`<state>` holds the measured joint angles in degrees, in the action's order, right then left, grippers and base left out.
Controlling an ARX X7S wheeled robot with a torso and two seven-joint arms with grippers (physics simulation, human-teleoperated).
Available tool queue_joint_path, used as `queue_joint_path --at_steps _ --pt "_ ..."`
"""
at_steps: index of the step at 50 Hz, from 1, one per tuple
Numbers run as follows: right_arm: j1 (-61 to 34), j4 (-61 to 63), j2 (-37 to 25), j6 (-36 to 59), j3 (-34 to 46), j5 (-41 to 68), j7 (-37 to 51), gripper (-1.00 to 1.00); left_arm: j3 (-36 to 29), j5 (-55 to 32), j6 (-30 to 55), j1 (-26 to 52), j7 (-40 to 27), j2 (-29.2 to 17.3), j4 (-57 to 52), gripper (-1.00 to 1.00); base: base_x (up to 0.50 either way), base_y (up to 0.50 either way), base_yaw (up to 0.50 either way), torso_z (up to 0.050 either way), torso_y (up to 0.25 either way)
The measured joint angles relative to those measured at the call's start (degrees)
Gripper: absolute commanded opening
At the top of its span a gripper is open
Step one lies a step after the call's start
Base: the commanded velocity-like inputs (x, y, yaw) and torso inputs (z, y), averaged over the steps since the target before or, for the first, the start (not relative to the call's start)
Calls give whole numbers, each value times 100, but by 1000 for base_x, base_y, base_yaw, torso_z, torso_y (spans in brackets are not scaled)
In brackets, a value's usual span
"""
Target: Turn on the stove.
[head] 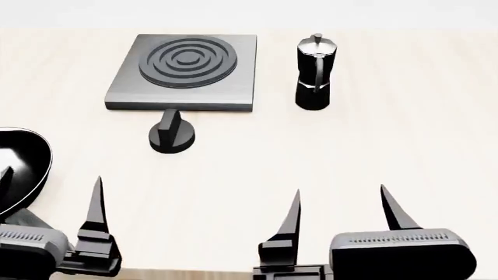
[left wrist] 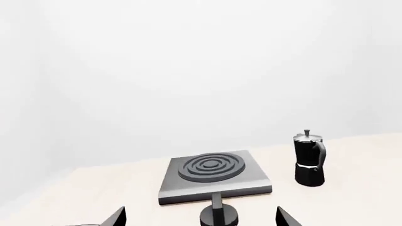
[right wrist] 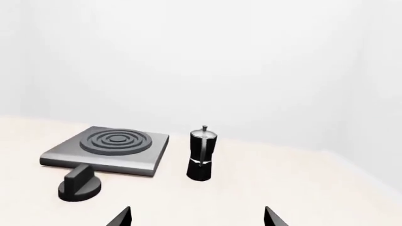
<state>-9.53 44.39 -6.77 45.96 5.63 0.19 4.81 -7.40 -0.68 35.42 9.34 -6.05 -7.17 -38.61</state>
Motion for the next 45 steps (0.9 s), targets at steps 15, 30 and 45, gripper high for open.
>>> queue_joint_path --at_steps 15,30,45 --pt "-356 524 -104 539 30 40 51 100 -189 23 254 316 -99 -57 -221 100 0 0 0 0 0" --pt "-361 644 -187 560 75 20 170 100 -154 -77 311 357 -197 -89 -329 100 0 217 0 0 0" --pt "-370 681 -238 594 154 50 241 100 -161 -130 313 368 -299 -133 -313 100 0 298 0 0 0"
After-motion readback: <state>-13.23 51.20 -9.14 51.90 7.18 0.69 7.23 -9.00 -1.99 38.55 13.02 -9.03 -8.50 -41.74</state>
